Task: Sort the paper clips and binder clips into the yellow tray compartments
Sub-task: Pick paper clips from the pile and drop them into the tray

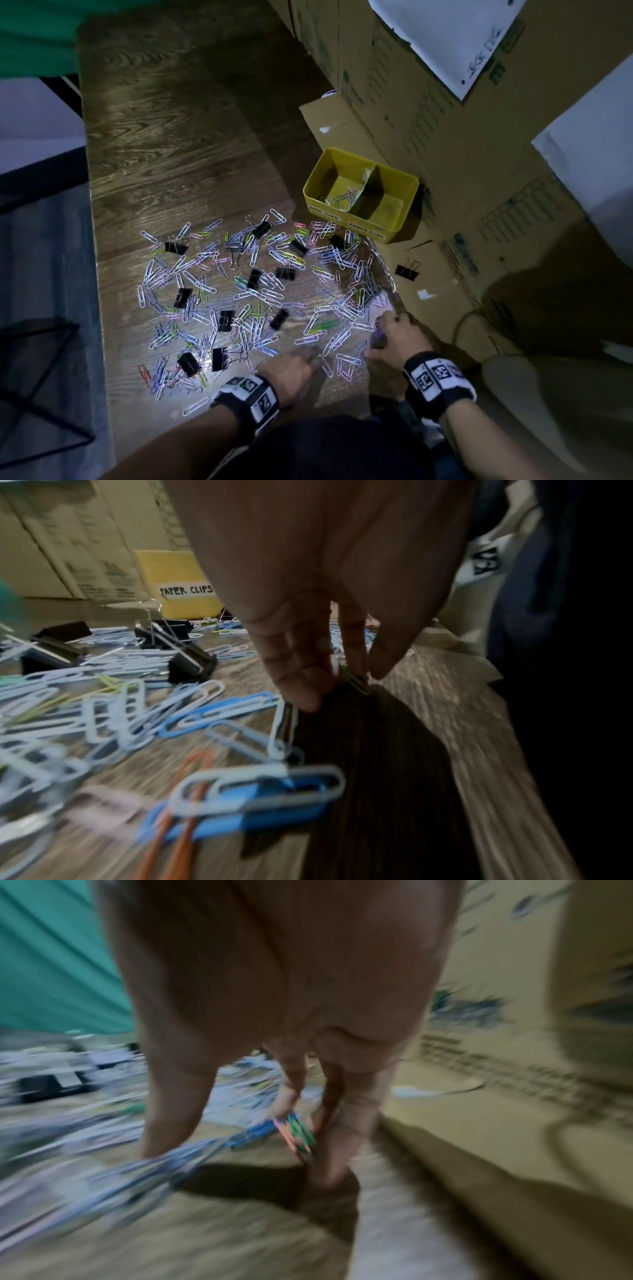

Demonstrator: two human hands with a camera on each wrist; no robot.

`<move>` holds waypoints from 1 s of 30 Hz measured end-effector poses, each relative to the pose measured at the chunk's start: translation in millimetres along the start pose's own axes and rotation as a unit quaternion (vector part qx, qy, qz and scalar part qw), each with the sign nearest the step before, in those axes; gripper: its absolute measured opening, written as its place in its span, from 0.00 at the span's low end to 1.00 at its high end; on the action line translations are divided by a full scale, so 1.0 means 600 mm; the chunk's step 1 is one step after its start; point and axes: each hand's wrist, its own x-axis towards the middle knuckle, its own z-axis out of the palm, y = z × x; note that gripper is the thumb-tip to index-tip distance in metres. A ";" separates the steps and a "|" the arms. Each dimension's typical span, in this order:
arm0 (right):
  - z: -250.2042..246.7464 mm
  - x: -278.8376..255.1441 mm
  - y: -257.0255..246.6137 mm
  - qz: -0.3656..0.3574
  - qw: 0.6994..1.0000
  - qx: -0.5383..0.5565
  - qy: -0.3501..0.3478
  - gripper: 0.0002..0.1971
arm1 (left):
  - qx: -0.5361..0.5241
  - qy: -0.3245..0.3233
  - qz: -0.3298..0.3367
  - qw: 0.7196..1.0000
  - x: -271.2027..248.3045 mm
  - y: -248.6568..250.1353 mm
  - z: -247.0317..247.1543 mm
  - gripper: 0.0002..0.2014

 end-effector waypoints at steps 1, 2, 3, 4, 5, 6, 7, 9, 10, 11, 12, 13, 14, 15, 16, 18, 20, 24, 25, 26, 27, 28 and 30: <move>0.010 -0.002 -0.012 -0.025 1.000 0.013 0.011 0.36 | 0.000 0.010 -0.005 1.000 0.015 0.003 -0.004 0.18; 0.017 -0.003 -0.022 -0.048 0.998 0.027 0.021 0.35 | 0.008 0.019 -0.017 1.000 0.028 0.005 -0.010 0.17; 0.021 -0.004 -0.032 -0.060 0.997 0.039 0.028 0.34 | 0.021 0.032 -0.030 0.999 0.038 0.006 -0.016 0.16; 0.024 -0.005 -0.040 -0.071 0.996 0.044 0.041 0.35 | 0.028 0.055 -0.039 0.997 0.046 0.007 -0.024 0.15; 0.027 -0.005 -0.045 -0.072 0.995 0.044 0.055 0.38 | 0.020 0.078 -0.044 0.996 0.051 0.007 -0.030 0.14; 0.031 -0.004 -0.047 -0.061 0.995 0.040 0.064 0.43 | 0.009 0.092 -0.047 0.995 0.055 0.006 -0.033 0.15; 0.036 -0.004 -0.049 -0.047 0.996 0.031 0.064 0.48 | 0.007 0.098 -0.049 0.994 0.058 0.005 -0.036 0.20; 0.047 -0.007 -0.054 -0.034 0.998 0.011 0.049 0.55 | 0.029 0.064 -0.053 0.996 0.062 0.002 -0.037 0.33; 0.052 -0.008 -0.058 -0.040 0.998 0.013 0.048 0.54 | 0.034 0.043 -0.055 0.997 0.064 0.002 -0.039 0.37; 0.056 -0.009 -0.063 -0.049 0.997 0.021 0.048 0.52 | 0.036 0.028 -0.057 0.997 0.066 0.002 -0.039 0.39; 0.057 -0.008 -0.068 -0.060 0.996 0.029 0.051 0.49 | 0.039 0.021 -0.058 0.997 0.067 0.003 -0.040 0.38; 0.056 -0.007 -0.074 -0.073 0.995 0.033 0.053 0.45 | 0.041 0.021 -0.060 0.997 0.068 0.002 -0.040 0.35; 0.054 -0.004 -0.078 -0.086 0.994 0.034 0.056 0.41 | 0.040 0.027 -0.060 0.997 0.067 0.001 -0.040 0.32; 0.051 -0.001 -0.082 -0.097 0.993 0.036 0.060 0.37 | 0.042 0.036 -0.060 0.997 0.065 -0.001 -0.039 0.27; 0.048 0.001 -0.085 -0.108 0.991 0.039 0.064 0.33 | 0.042 0.050 -0.058 0.996 0.064 -0.005 -0.037 0.24; 0.045 0.004 -0.090 -0.128 0.988 0.046 0.072 0.27 | 0.029 0.072 -0.058 0.995 0.061 -0.015 -0.033 0.20; 0.042 0.007 -0.090 -0.139 0.985 0.062 0.077 0.23 | -0.016 0.099 -0.059 0.993 0.062 -0.030 -0.025 0.18; 0.032 0.013 -0.088 -0.125 0.982 0.128 0.061 0.22 | -0.131 0.172 -0.061 0.974 0.060 -0.043 -0.022 0.16; 0.028 0.013 -0.088 -0.116 0.980 0.152 0.055 0.21 | -0.164 0.194 -0.064 0.965 0.057 -0.043 -0.026 0.15; 0.024 0.014 -0.087 -0.104 0.977 0.180 0.050 0.21 | -0.188 0.219 -0.070 0.955 0.056 -0.044 -0.029 0.14; 0.020 0.015 -0.085 -0.091 0.973 0.207 0.043 0.20 | -0.206 0.235 -0.082 0.946 0.053 -0.045 -0.033 0.13; 0.017 0.016 -0.082 -0.080 0.968 0.235 0.032 0.19 | -0.222 0.246 -0.093 0.939 0.051 -0.049 -0.033 0.13; 0.010 0.019 -0.078 -0.075 0.958 0.275 0.010 0.17 | -0.255 0.251 -0.117 0.926 0.047 -0.057 -0.035 0.14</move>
